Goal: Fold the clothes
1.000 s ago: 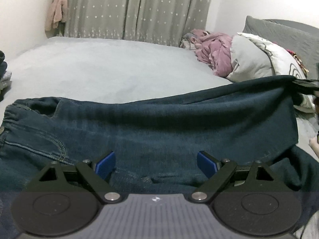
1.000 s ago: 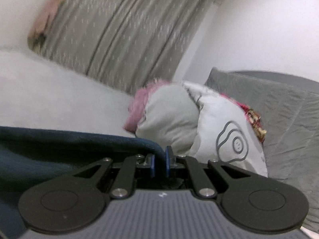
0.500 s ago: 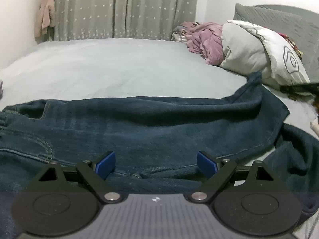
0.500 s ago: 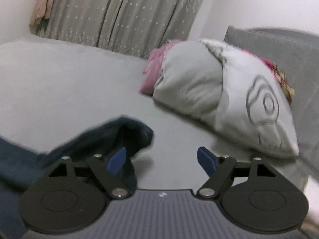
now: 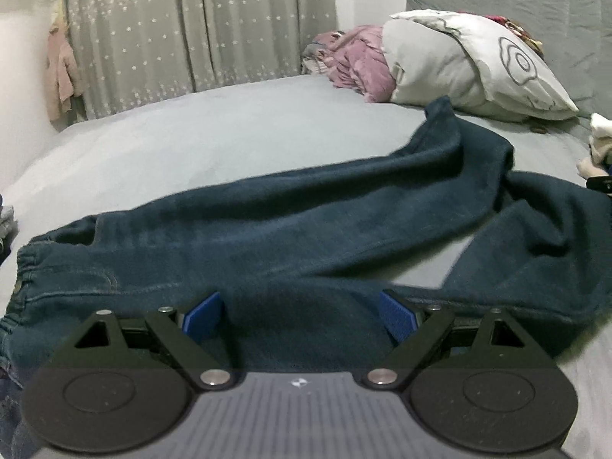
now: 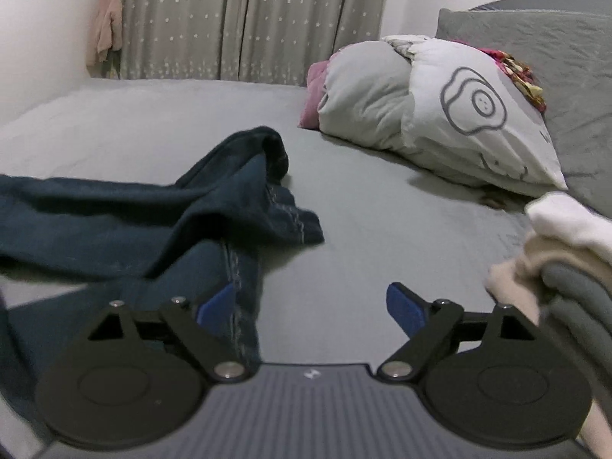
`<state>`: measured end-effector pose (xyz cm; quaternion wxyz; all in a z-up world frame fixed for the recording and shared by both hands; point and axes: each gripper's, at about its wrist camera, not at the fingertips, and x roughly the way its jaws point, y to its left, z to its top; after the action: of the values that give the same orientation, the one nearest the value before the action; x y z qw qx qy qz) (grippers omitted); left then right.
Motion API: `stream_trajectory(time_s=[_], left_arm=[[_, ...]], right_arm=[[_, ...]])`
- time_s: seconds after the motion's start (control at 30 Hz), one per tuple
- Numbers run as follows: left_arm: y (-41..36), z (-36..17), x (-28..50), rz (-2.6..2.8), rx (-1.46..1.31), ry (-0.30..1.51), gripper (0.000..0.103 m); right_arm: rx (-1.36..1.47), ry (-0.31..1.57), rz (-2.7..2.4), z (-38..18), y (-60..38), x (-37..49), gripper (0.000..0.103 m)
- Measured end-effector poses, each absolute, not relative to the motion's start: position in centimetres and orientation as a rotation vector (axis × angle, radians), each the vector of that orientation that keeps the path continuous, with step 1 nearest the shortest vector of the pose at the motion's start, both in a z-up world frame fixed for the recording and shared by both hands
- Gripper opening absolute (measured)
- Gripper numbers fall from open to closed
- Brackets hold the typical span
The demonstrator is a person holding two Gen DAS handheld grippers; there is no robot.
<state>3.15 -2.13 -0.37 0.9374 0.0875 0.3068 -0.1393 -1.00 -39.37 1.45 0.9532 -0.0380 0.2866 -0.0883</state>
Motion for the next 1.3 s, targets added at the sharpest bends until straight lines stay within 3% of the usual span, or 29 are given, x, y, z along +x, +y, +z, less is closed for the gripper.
stream_trajectory(time_s=[0.3,0.63,0.97,1.1,1.17,1.23,1.3], left_arm=[[-4.6,-0.6,-0.8,-0.383,0.174,0.591,0.090],[-14.3,-1.2,-5.3,-0.508,0.238,0.478,0.090],[-23.8,-3.3,-7.3,-0.622,0.565,0.411,0.090],[-25.3,-3.8,-5.8,-0.606,0.563,0.430,0.090],[-25.5,-4.0,-5.1,-0.597,0.545,0.443,0.088],[-25.5,-4.1,-4.5,-0.590,0.520,0.460,0.071],[-25.2,-4.0,-4.1,-0.594,0.485,0.490,0.061]], right_arm=[[0.026,0.492,-0.150,0.3,-42.3,-5.7,0.091],[-0.029,0.523,-0.111,-1.4,-44.9,-9.1,0.095],[-0.108,0.548,0.039,-3.1,-43.6,-10.0,0.096],[-0.113,0.558,0.066,-3.6,-43.3,-9.5,0.096],[-0.119,0.556,0.077,-3.9,-43.1,-9.2,0.096],[-0.124,0.548,0.086,-4.1,-42.7,-9.0,0.096],[-0.126,0.537,0.093,-4.2,-42.4,-8.9,0.096]])
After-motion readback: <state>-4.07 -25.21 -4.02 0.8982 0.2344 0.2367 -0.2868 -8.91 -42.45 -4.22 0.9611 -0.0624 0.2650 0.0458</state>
